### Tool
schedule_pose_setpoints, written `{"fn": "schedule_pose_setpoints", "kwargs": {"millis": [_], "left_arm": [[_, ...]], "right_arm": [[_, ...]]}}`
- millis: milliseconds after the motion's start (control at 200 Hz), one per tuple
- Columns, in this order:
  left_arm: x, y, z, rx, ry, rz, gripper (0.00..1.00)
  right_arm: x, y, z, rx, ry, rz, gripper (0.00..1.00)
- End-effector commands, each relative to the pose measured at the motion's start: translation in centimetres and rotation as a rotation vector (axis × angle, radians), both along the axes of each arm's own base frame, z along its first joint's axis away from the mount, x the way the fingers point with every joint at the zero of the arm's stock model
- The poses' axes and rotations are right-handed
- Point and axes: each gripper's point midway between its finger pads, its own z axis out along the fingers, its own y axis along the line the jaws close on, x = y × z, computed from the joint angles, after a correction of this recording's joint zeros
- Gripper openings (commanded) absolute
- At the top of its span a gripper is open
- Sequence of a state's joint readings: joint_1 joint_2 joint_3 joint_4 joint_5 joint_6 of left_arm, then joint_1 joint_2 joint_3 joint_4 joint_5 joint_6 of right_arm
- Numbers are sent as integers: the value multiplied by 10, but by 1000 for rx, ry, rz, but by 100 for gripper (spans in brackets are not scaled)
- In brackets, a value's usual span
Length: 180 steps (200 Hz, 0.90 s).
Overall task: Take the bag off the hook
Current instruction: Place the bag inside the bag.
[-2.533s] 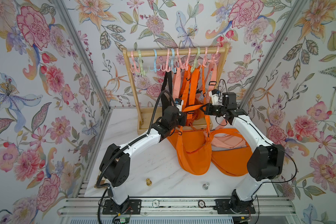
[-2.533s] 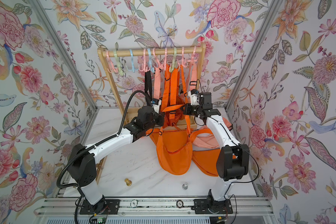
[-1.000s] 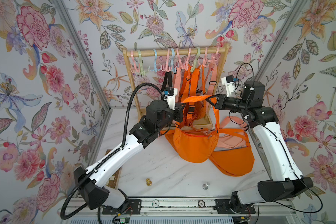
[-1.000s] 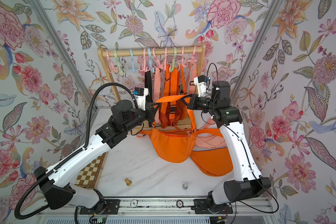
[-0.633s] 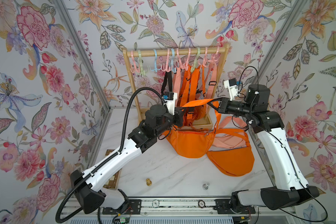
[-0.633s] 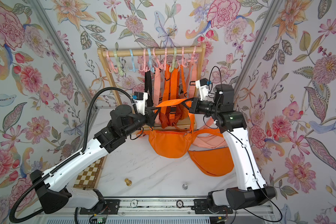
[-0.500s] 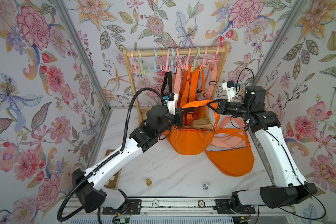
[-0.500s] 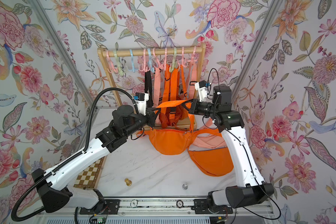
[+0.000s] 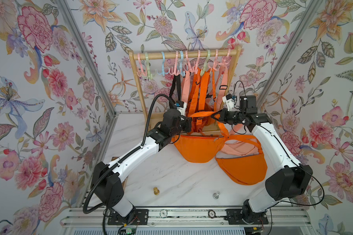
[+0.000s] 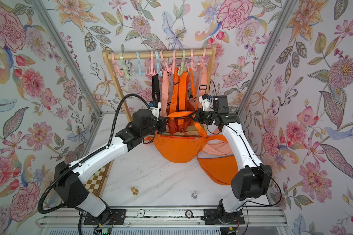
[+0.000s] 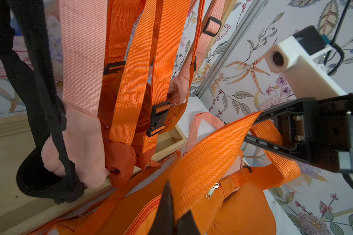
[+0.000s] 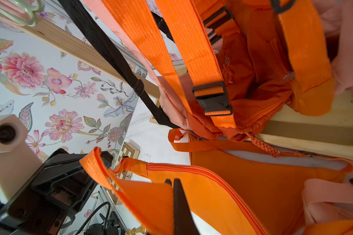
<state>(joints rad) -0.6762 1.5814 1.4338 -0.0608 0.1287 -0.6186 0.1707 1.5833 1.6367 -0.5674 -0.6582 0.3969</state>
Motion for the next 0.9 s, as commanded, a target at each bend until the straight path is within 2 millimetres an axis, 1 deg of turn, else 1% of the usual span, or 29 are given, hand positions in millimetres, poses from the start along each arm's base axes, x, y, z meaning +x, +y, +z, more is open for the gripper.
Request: {"fn": "schedule_pose_setpoints", "kwargs": {"millis": [0, 65, 155, 250, 315, 375, 430, 540, 646, 746, 796, 811, 821, 831, 896], "left_arm": [[-1, 65, 36, -37, -39, 221, 0], [-9, 71, 45, -51, -49, 231, 0], [-21, 79, 61, -73, -76, 243, 0], [-30, 85, 74, -82, -100, 254, 0], [-33, 88, 80, -83, -111, 258, 1], [-33, 89, 78, -76, -108, 263, 1], [-31, 89, 72, -69, -98, 269, 1], [-24, 84, 55, -44, -72, 271, 1], [-8, 78, 28, 1, -33, 279, 2], [16, 74, -9, 56, 18, 286, 2], [29, 70, -28, 80, 45, 281, 2], [31, 70, -29, 76, 46, 277, 2], [36, 67, -42, 93, 66, 276, 2], [39, 66, -49, 101, 77, 274, 2], [54, 60, -72, 116, 107, 263, 1]], "right_arm": [[18, -73, 41, -114, -150, -302, 0], [8, -74, 57, -107, -181, -307, 0], [-7, -75, 79, -94, -224, -316, 0], [-22, -77, 96, -80, -260, -324, 0], [-28, -77, 102, -70, -270, -326, 0], [-31, -77, 104, -59, -268, -326, 0], [-31, -77, 99, -59, -255, -323, 0], [-21, -80, 75, -77, -199, -332, 0], [0, -78, 34, -107, -106, -321, 0], [23, -72, -8, -131, -25, -301, 0], [36, -69, -33, -152, 18, -296, 0], [39, -68, -41, -159, 32, -294, 0], [41, -68, -45, -163, 38, -295, 0], [43, -67, -50, -169, 46, -293, 0], [52, -63, -77, -206, 86, -282, 0]]}}
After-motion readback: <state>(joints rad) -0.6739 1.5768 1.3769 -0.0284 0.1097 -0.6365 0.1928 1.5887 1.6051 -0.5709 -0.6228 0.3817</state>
